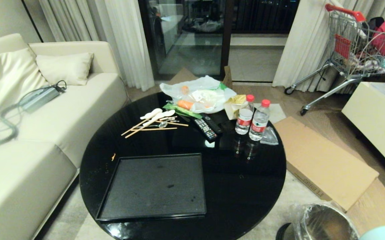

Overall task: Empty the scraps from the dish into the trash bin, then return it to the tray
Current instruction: Put the bowl back to the table

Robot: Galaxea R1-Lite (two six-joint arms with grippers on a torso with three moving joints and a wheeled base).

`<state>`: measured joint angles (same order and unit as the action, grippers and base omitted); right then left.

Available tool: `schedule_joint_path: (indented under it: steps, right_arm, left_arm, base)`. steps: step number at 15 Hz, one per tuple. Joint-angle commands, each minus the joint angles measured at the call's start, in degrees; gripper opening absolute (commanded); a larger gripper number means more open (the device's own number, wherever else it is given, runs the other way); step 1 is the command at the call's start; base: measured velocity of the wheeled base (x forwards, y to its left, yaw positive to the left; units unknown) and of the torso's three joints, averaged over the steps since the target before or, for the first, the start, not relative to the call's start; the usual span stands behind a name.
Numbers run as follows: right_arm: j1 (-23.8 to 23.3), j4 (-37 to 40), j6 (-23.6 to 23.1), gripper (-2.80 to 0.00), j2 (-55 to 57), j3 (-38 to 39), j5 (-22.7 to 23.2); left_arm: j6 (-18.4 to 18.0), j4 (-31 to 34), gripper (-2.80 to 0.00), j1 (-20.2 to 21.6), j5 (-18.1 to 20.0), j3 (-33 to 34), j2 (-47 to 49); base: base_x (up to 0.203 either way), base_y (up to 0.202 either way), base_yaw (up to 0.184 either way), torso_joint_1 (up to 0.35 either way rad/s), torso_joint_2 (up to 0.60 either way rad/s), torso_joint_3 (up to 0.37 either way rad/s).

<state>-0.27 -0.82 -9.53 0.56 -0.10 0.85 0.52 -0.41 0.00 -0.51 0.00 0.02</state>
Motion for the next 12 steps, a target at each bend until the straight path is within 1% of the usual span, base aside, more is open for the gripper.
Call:
schedule_joint_path:
  steps: [1, 3, 5, 7, 8, 9, 10, 12]
  right_arm:
    - [0.1, -0.9, 0.0, -2.80, 6.3, -2.3, 1.2]
    - [0.2, -1.6, -0.9, -2.80, 14.2, -7.3, 5.8]
    - [0.2, -1.8, -2.7, -2.80, 22.5, -12.3, 12.7]
    - [0.4, -1.8, -6.0, -2.80, 30.8, -15.9, 20.8]
    - [0.6, -1.8, -8.5, -2.80, 34.6, -16.8, 23.4]
    - [1.4, -1.8, -11.1, -2.80, 38.7, -17.5, 25.2]
    - [3.3, -1.9, -13.0, -2.80, 43.1, -18.3, 26.3]
    - [8.6, -2.0, -14.7, -2.80, 50.9, -20.4, 27.1]
  left_arm:
    - [0.0, 0.0, -2.80, 0.0, 0.0, 0.0, 0.0]
    - [0.0, 0.0, -2.80, 0.0, 0.0, 0.0, 0.0]
    - [0.0, 0.0, -2.80, 0.0, 0.0, 0.0, 0.0]
    - [0.0, 0.0, -2.80, 0.0, 0.0, 0.0, 0.0]
    - [0.0, 0.0, -2.80, 0.0, 0.0, 0.0, 0.0]
    - [0.0, 0.0, -2.80, 0.0, 0.0, 0.0, 0.0]
    - [0.0, 0.0, -2.80, 0.0, 0.0, 0.0, 0.0]
    - [0.0, 0.0, -2.80, 0.0, 0.0, 0.0, 0.0]
  base:
    - [0.000, 0.000, 0.000, 0.000, 0.00, 0.000]
    - [0.000, 0.000, 0.000, 0.000, 0.00, 0.000]
    - [0.000, 0.000, 0.000, 0.000, 0.00, 0.000]
    - [0.000, 0.000, 0.000, 0.000, 0.00, 0.000]
    - [0.000, 0.000, 0.000, 0.000, 0.00, 0.000]
    - [0.000, 0.000, 0.000, 0.000, 0.00, 0.000]
    - [0.000, 0.000, 0.000, 0.000, 0.00, 0.000]
    - [0.000, 0.000, 0.000, 0.000, 0.00, 0.000]
